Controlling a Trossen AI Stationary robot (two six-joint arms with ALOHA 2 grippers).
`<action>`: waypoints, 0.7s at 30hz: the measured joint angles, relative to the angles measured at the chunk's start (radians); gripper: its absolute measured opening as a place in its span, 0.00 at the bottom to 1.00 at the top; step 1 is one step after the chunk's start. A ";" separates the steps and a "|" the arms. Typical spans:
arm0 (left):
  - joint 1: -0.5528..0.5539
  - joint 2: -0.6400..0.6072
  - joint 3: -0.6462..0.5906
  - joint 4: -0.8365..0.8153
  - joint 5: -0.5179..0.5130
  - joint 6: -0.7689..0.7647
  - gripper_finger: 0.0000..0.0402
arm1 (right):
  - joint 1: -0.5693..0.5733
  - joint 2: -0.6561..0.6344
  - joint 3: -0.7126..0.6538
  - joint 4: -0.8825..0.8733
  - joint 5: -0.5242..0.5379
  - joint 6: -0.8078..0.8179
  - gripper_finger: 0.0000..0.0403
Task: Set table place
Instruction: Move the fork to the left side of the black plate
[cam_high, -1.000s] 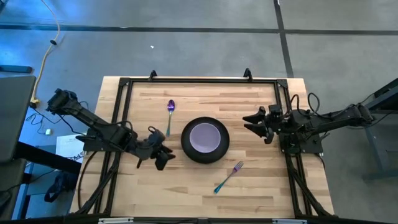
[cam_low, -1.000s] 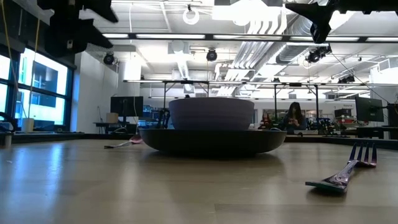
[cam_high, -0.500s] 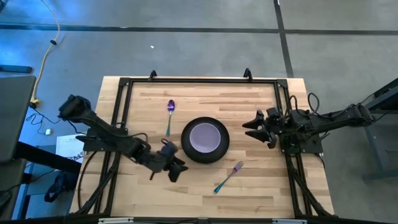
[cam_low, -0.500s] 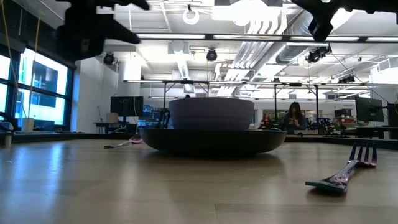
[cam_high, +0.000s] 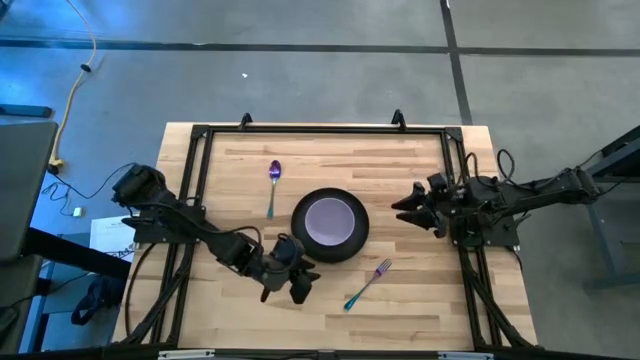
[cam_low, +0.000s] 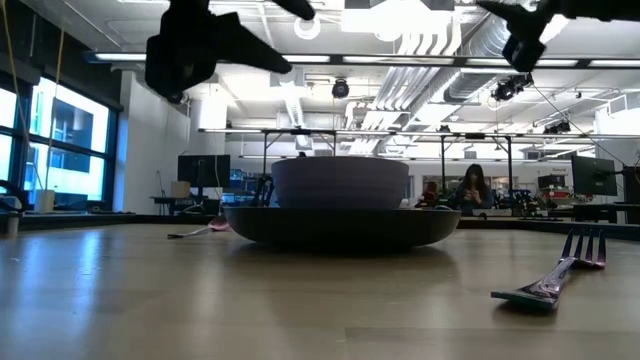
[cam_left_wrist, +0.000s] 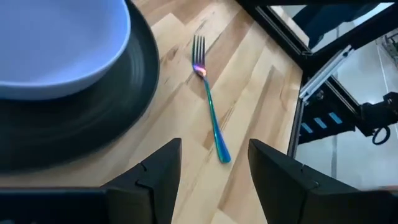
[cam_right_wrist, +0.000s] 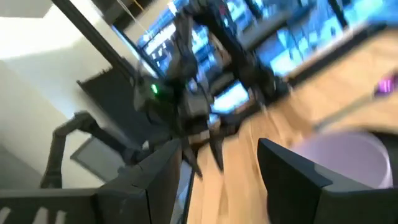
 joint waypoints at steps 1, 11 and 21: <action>0.000 -0.001 -0.002 -0.001 0.000 0.008 0.43 | 0.003 0.000 0.000 -0.026 -0.009 0.023 0.51; 0.000 -0.001 -0.005 -0.086 0.018 -0.010 0.43 | 0.104 0.001 0.000 -0.135 -0.034 0.087 0.51; 0.000 -0.001 -0.005 -0.086 -0.007 -0.023 0.43 | 0.209 0.003 0.000 -0.240 -0.064 0.137 0.51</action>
